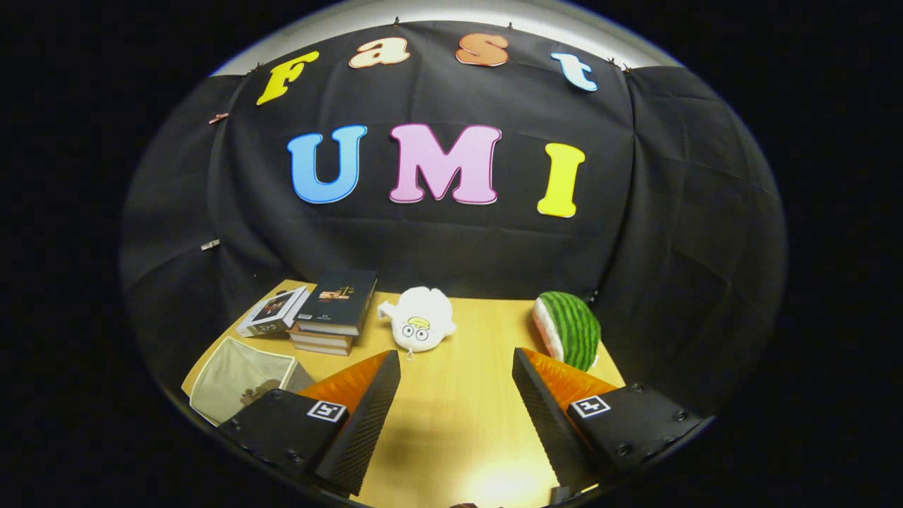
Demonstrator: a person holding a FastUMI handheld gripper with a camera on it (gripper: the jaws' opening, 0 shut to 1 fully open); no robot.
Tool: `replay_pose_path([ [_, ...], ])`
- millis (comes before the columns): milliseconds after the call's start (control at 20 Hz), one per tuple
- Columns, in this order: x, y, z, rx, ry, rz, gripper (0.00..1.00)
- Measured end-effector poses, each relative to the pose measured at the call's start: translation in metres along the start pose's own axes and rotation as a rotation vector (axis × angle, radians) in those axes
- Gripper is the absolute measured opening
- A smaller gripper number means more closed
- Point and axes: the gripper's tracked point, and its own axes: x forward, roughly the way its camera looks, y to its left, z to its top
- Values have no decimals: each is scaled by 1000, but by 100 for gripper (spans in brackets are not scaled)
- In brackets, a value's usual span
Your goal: Open the storage box then place both shoes into the box .Put the left shoe in first, then the right shoe, with the right side of both shoes facing outward in a uniform manner.
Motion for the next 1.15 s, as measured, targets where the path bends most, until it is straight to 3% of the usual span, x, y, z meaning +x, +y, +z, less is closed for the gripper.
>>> replay_pose_path([
  [350, -17, -46, 22, -58, -114, 39, 98],
  [800, -16, -51, 4, -94, -138, 201, 98],
  [1150, -19, -54, -6, -85, -170, 250, 98],
])
